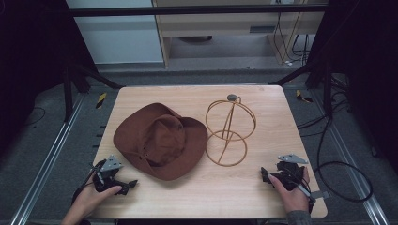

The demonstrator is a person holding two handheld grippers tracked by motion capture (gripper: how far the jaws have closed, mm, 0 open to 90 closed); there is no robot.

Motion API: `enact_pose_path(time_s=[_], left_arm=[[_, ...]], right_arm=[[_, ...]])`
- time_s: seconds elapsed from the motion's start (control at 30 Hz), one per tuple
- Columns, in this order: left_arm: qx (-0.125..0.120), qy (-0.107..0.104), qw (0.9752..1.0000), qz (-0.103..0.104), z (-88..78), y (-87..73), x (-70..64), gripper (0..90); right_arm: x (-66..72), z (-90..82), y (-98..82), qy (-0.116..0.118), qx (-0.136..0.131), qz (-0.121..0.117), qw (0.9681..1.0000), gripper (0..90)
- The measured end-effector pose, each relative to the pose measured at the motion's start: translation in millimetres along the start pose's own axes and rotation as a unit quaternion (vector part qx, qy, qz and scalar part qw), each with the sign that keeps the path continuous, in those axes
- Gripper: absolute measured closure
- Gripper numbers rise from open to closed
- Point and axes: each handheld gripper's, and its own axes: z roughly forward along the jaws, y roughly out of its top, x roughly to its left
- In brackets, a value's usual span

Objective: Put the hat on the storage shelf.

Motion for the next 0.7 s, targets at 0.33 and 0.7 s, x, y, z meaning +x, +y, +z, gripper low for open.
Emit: enact_pose_path(time_s=[0.33,0.7], left_arm=[[0.014,-0.004,0.9999,0.007,-3.9,2.6,-1.5,3.9],[-0.076,-0.044,0.9960,0.013,-41.0,20.6,-11.1,9.8]], right_arm=[[0.1,0.0,0.0,0.000,0.000,0.000,1.0000,0.5],[-0.1,0.0,0.1,0.000,0.000,0.000,1.0000,0.5]])
